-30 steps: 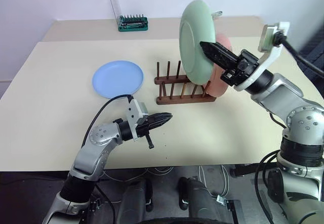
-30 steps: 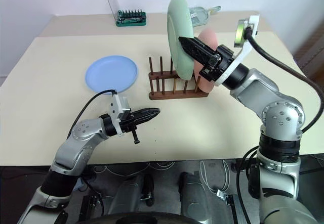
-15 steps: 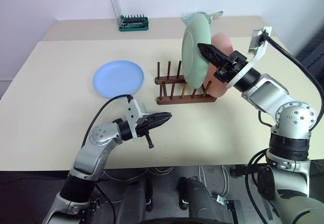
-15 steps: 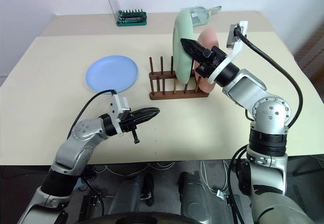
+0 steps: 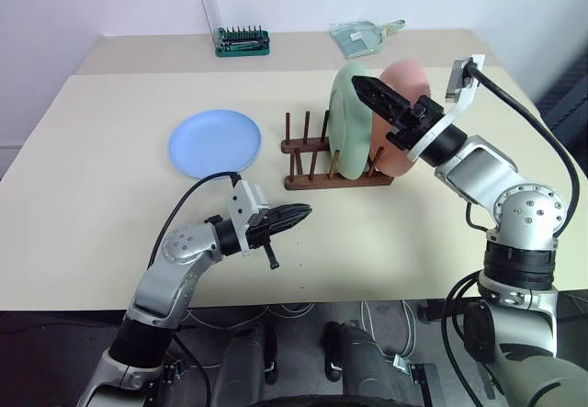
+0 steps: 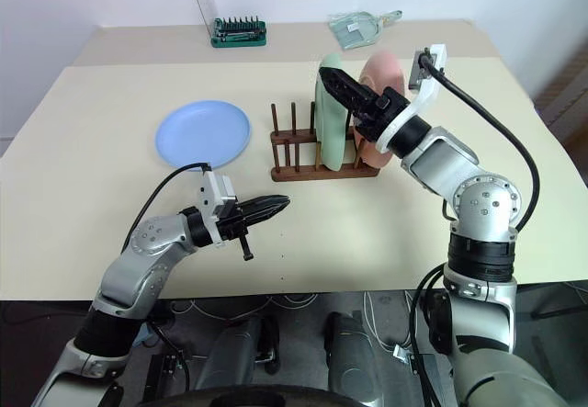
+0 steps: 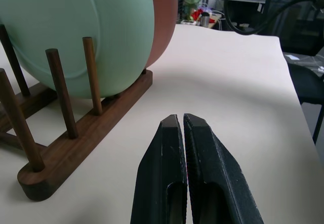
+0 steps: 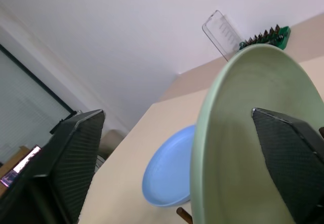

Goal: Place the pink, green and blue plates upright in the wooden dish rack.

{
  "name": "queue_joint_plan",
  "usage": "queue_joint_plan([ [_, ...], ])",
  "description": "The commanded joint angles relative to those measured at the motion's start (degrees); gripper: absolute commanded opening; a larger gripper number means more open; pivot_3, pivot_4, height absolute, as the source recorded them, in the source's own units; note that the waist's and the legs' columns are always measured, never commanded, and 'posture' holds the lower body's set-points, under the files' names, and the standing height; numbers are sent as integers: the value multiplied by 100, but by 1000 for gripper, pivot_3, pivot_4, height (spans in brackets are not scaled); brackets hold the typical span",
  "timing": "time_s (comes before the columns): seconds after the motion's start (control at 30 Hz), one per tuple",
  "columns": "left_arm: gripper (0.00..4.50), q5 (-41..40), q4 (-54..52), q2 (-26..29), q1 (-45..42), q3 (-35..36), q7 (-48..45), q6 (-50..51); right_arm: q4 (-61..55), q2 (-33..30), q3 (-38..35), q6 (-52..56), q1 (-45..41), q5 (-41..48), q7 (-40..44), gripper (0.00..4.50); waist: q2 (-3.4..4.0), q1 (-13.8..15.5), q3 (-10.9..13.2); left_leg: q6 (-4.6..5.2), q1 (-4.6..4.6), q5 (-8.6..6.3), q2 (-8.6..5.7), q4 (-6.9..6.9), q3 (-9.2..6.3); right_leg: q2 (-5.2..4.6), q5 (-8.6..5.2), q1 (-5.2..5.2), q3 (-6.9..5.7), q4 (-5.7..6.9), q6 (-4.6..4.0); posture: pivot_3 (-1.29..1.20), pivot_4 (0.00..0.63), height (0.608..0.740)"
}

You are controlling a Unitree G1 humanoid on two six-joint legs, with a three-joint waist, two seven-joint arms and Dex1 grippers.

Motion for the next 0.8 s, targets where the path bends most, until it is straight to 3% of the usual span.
queue_joint_plan([
  [0.03,117,-58,-216,1,-56,63,28,-6,-464,-295,4,-85,-252,-331,336,4455,1,6,0,0,0,0,0,0,0,0,0,0,0,0,0,0,150,740],
  [0.17,117,-36,-219,13,-61,59,44,-3,-795,-692,124,-100,-457,-765,702,4455,1,2,1,0,-13,0,-1,-1,0,-1,0,-11,0,-3,0,0,150,740],
  [0.4,117,-43,-226,13,-59,63,71,-25,-906,-844,71,-76,-637,-945,928,4455,1,5,1,0,-12,0,0,-4,0,-1,-1,-12,-1,-3,0,0,150,740],
  [0.47,117,-66,-16,-133,-242,477,623,110,-1099,-1313,295,-476,-718,-1655,1567,4455,5,17,3,0,-14,0,-1,-4,0,-2,-1,-12,-1,-5,0,0,150,740],
  [0.57,1368,-220,145,-284,-583,1349,1624,433,-1278,-1796,651,-894,-760,-2432,2274,4500,2,21,5,2,-52,1,-3,5,-3,-3,-4,-43,-2,-2,9,0,150,740],
  [0.67,3011,-178,269,-201,-949,2221,2699,916,-1314,-1971,999,-1182,-734,-3026,2676,4500,-6,-21,7,4,-71,2,1,7,-6,6,11,-63,-2,6,29,0,150,740],
  [0.77,4457,-100,365,7,-1153,2665,3318,1493,-1337,-1982,1264,-1473,-672,-3496,3036,4500,-6,-13,8,4,-70,3,3,6,-2,11,24,-65,-2,9,45,0,150,740],
  [0.8,4457,-38,428,69,-1244,2739,3561,1759,-1334,-1950,1290,-1520,-664,-3549,3132,4500,-6,-2,8,3,-70,4,2,7,-1,10,25,-64,-3,10,46,0,150,740],
])
